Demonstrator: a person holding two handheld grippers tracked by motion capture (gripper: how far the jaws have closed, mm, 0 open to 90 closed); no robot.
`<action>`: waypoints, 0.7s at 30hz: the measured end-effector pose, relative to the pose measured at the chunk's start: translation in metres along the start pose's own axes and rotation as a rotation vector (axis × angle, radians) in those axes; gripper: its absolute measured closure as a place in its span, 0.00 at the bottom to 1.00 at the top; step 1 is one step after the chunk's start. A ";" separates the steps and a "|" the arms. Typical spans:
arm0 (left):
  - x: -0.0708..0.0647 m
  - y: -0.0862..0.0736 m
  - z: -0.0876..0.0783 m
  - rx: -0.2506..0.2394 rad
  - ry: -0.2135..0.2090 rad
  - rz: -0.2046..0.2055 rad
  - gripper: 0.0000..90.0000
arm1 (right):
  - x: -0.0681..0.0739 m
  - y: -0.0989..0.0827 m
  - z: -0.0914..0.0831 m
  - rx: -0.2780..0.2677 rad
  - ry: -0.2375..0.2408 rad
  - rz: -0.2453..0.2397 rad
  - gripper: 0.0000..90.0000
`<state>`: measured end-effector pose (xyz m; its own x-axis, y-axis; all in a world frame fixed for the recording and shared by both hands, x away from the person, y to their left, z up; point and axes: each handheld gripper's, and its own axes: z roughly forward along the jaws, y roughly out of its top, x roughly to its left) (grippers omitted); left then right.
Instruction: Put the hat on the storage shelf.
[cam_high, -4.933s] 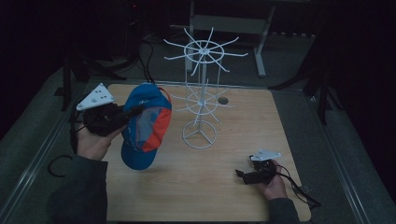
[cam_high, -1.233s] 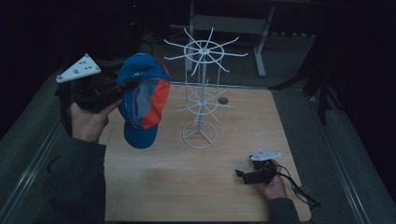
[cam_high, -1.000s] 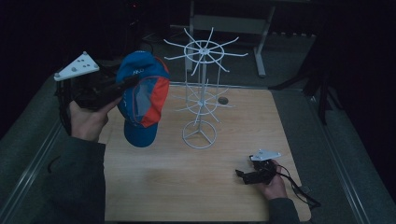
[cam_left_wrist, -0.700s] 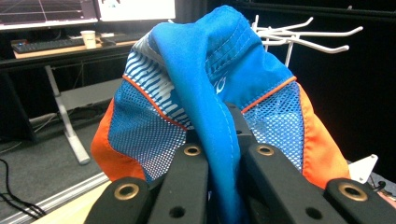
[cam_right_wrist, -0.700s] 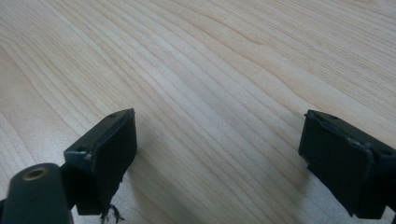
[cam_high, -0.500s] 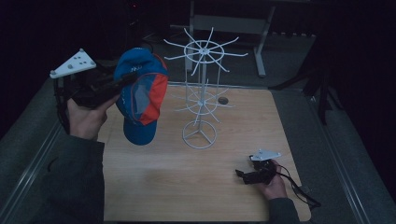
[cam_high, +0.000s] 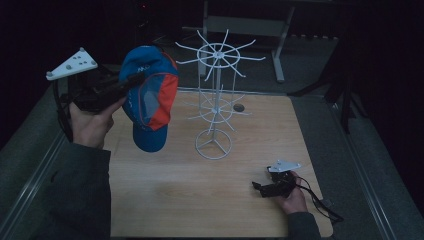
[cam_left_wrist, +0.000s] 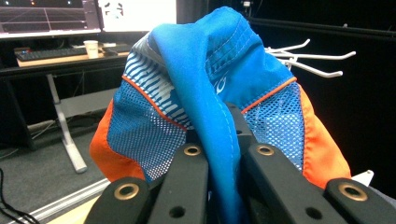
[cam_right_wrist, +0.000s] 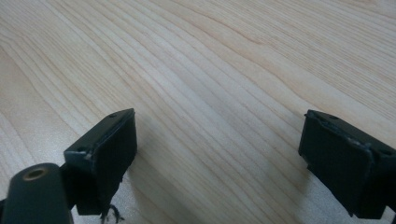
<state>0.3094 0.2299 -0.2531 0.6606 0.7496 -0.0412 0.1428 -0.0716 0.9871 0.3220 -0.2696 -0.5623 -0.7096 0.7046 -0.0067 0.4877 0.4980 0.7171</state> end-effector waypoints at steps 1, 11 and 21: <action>0.000 0.000 -0.001 -0.003 -0.002 0.000 1.00 | 0.000 0.000 0.000 0.000 0.000 0.000 0.12; 0.001 0.003 -0.005 -0.035 -0.039 -0.021 1.00 | 0.000 0.000 0.000 0.000 0.000 0.000 0.12; -0.003 0.003 -0.004 -0.055 -0.085 -0.022 1.00 | 0.000 0.000 0.000 0.000 0.000 0.000 0.12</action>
<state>0.3052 0.2301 -0.2490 0.7183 0.6918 -0.0738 0.1191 -0.0177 0.9927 0.3220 -0.2697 -0.5623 -0.7097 0.7045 -0.0069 0.4876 0.4982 0.7170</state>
